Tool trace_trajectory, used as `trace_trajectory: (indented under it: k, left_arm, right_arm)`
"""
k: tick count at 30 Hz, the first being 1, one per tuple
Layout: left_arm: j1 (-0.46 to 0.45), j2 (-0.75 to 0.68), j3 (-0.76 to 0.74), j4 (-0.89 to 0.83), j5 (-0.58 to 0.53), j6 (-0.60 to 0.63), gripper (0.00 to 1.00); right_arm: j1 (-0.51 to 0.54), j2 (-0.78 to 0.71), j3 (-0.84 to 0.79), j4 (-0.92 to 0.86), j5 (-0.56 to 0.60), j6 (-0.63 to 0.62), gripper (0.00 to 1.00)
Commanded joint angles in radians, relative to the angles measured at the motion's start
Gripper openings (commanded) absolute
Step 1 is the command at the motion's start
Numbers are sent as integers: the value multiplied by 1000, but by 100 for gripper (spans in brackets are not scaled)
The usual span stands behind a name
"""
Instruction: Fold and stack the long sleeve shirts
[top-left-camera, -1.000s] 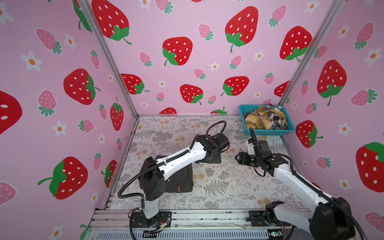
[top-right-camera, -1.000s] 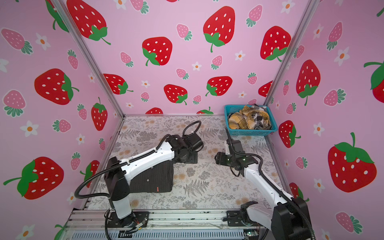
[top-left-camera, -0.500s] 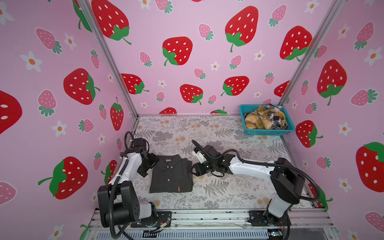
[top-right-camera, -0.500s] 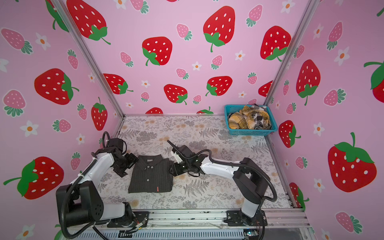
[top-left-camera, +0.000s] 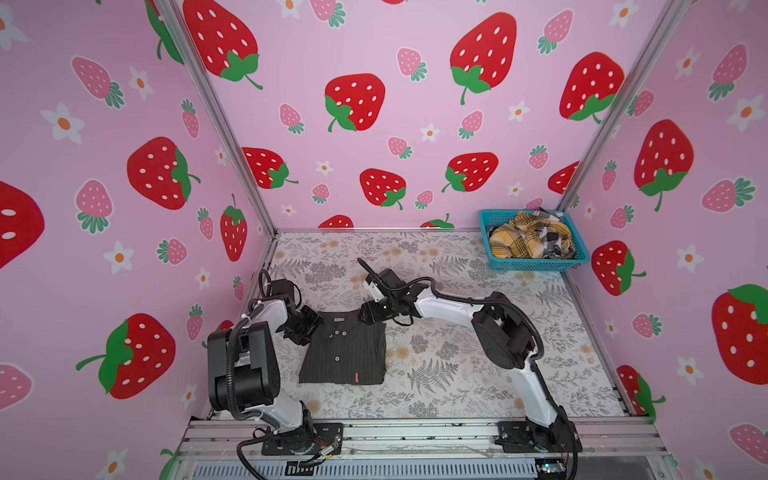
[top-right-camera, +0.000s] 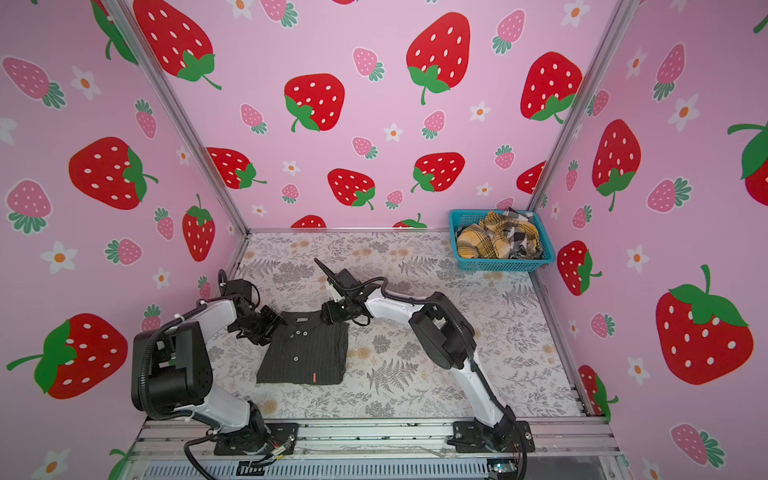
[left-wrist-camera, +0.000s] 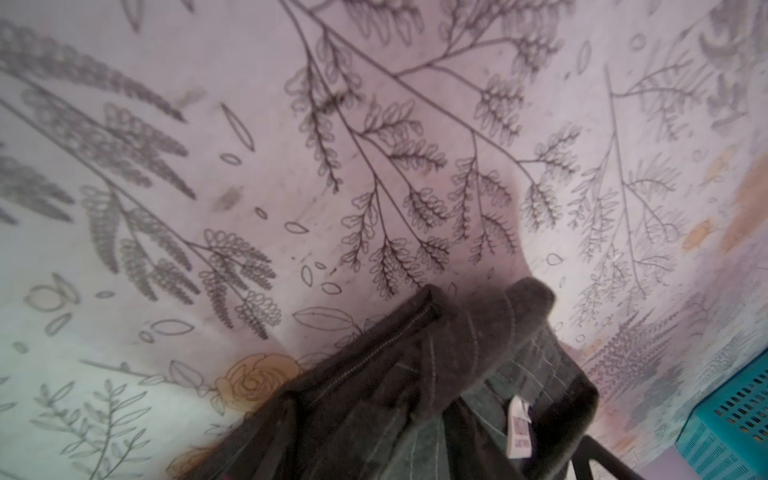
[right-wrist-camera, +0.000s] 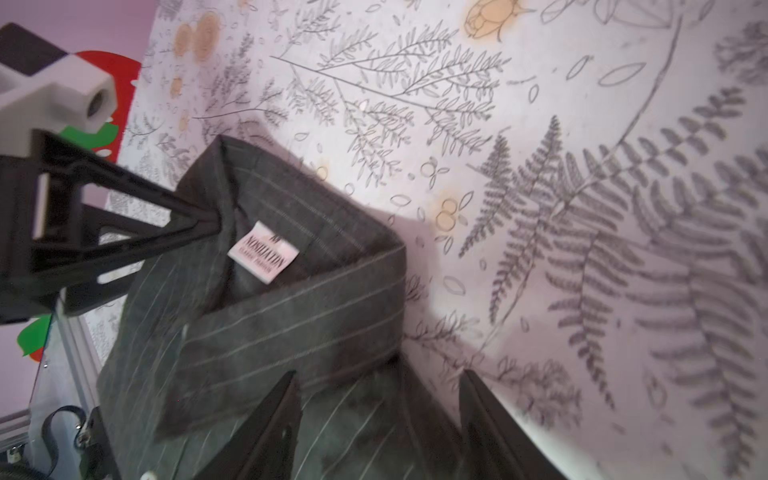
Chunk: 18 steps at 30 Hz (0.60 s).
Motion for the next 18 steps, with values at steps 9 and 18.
trace_trajectory:
  k: [9,18]
  left_arm:
    - [3,-47,-48,22,48,-2,67]
    - [4,-88,-29,-20,45,11,75]
  right_arm:
    - [-10,145,239,-188,-76,-53,35]
    - [-6,-1,150,-178,3,-40,0]
